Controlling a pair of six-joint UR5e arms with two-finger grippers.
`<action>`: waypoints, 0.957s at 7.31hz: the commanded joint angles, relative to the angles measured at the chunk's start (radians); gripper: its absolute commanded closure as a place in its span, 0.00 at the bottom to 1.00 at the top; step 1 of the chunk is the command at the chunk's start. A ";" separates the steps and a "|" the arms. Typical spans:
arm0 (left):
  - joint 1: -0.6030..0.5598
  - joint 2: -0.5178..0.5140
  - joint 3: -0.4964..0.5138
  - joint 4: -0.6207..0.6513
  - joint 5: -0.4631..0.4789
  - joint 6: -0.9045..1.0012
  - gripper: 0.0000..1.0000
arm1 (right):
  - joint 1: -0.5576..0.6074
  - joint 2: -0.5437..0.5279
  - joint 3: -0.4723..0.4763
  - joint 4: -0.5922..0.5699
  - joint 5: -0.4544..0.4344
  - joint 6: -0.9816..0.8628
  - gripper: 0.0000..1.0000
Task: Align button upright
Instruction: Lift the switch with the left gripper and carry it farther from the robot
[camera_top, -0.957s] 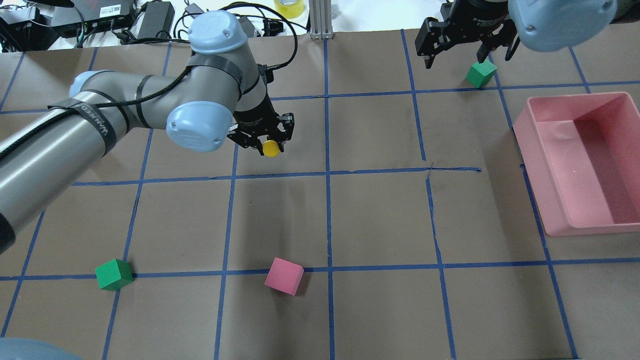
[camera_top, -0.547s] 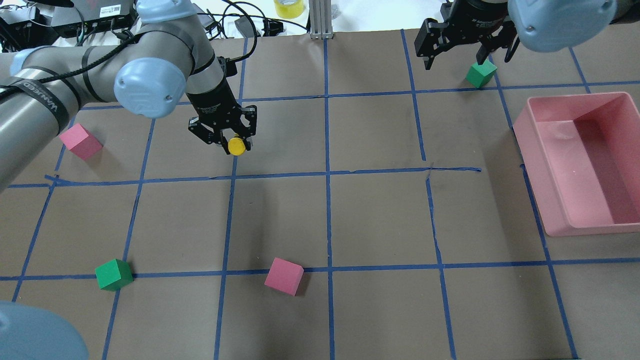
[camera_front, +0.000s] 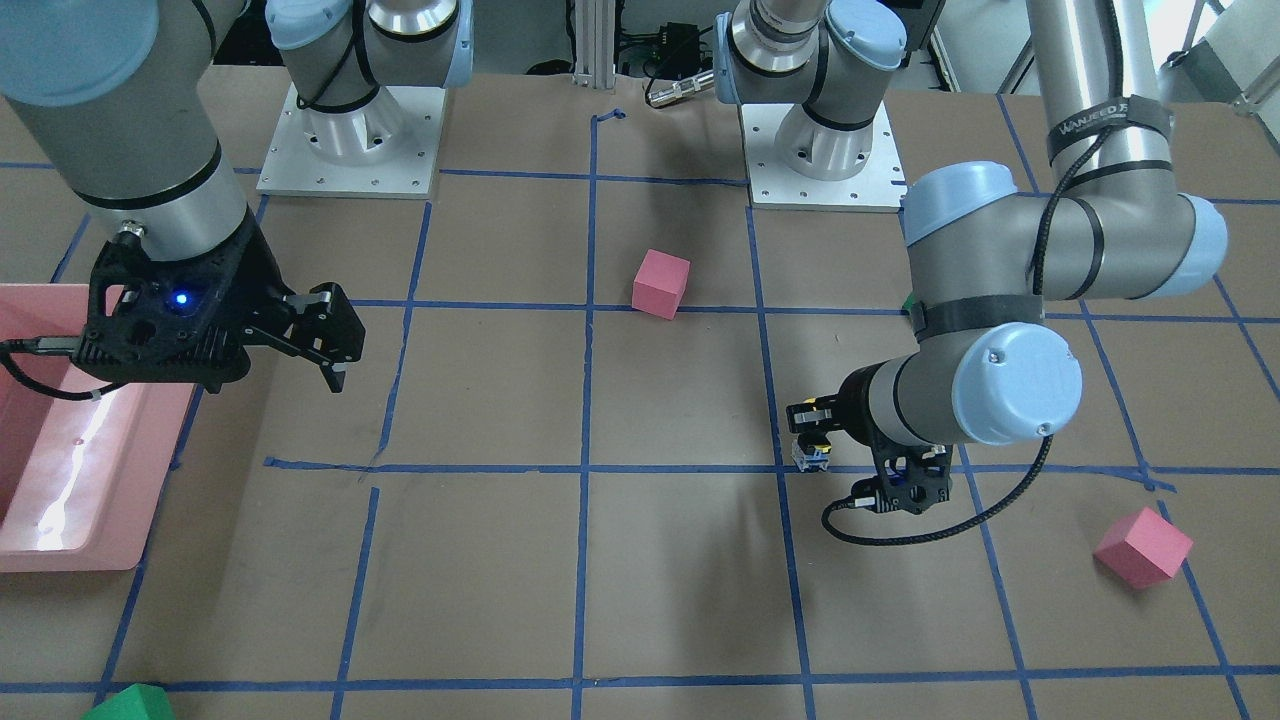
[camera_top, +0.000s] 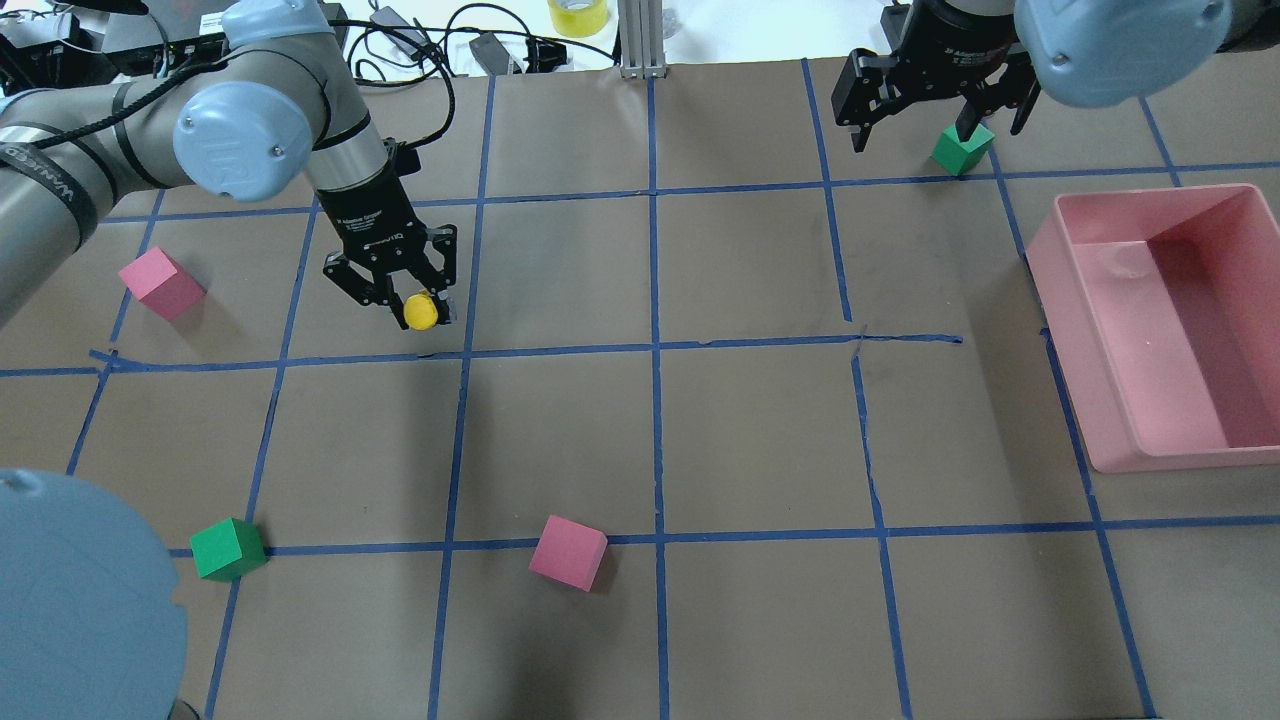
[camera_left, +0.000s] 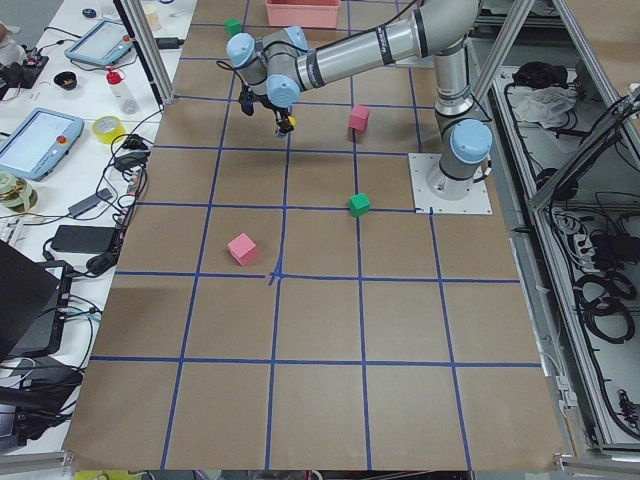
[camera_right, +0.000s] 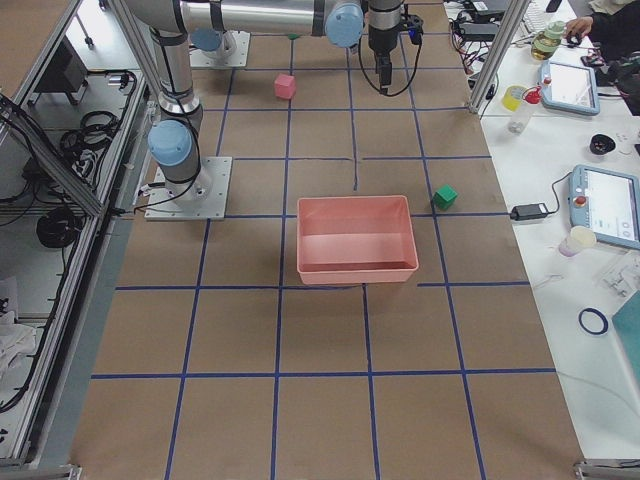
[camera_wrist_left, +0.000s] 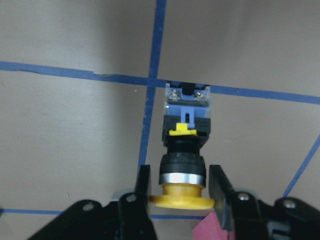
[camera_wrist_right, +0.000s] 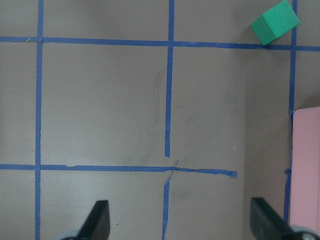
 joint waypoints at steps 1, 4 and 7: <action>0.044 -0.072 0.087 -0.089 -0.025 0.037 1.00 | -0.003 0.001 0.002 0.007 -0.001 0.001 0.00; 0.125 -0.116 0.107 -0.121 -0.219 -0.054 1.00 | -0.003 0.005 0.024 -0.003 -0.001 0.001 0.00; 0.162 -0.127 0.075 -0.123 -0.333 -0.269 1.00 | -0.003 0.005 0.025 -0.015 0.005 -0.002 0.00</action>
